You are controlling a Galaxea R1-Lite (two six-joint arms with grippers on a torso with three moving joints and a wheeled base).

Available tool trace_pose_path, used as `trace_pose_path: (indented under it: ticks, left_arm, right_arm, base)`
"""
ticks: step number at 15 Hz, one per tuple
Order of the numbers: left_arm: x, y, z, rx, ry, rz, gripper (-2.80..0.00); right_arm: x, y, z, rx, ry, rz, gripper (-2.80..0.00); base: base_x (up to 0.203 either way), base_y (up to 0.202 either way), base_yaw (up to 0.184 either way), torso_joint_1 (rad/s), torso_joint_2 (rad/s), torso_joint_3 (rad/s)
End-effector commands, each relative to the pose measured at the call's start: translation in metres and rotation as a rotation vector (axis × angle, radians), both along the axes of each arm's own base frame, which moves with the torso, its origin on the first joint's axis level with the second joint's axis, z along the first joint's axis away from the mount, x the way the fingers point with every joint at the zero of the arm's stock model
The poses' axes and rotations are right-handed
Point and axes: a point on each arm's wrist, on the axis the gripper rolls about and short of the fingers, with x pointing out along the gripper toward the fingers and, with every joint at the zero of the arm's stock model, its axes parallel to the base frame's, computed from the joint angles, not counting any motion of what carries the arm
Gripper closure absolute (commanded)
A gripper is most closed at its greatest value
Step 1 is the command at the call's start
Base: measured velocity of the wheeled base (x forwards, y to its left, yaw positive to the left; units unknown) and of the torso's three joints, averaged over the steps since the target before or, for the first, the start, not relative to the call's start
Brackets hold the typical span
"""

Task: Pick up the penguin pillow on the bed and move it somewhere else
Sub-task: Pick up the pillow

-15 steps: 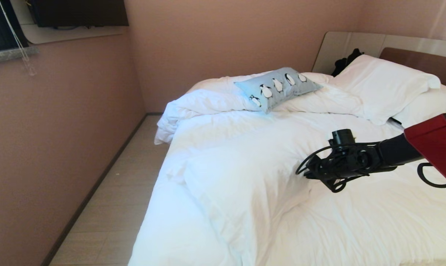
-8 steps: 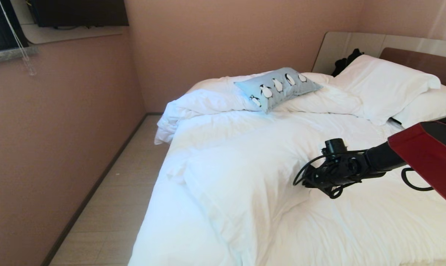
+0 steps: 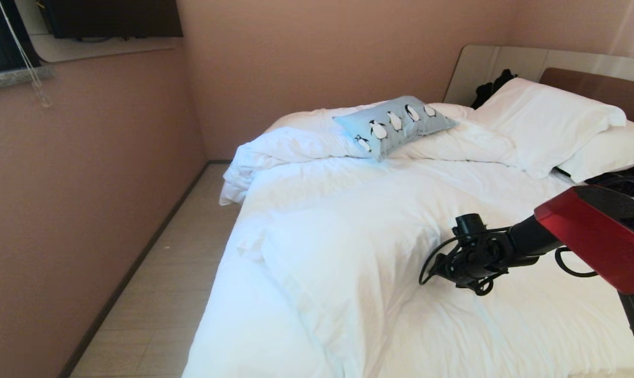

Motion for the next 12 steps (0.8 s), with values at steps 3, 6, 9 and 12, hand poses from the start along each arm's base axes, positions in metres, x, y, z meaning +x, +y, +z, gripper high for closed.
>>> trace_pose_path:
  ticks: [3,6,9,12]
  left_arm:
    - [0.000,0.000,0.000,0.000,0.000,0.000,0.00]
    - [0.000,0.000,0.000,0.000,0.000,0.000,0.00]
    - [0.000,0.000,0.000,0.000,0.001,0.000,0.00]
    - [0.000,0.000,0.000,0.000,0.001,0.000,0.00]
  right_arm:
    - [-0.002,0.009,-0.023,-0.191,-0.009,0.054,-2.80]
    - [-0.001,0.022,-0.041,-0.261,-0.021,0.075,-2.80]
    - [0.000,0.038,-0.042,-0.260,-0.043,0.098,-2.80]
    - [0.001,0.035,-0.021,-0.189,-0.102,0.088,-2.80]
  base:
    - [0.000,0.000,0.000,0.000,0.00,0.000]
    - [0.000,0.000,0.000,0.000,0.00,0.000]
    - [0.000,0.000,0.000,0.000,0.00,0.000]
    - [0.000,0.000,0.000,0.000,0.00,0.000]
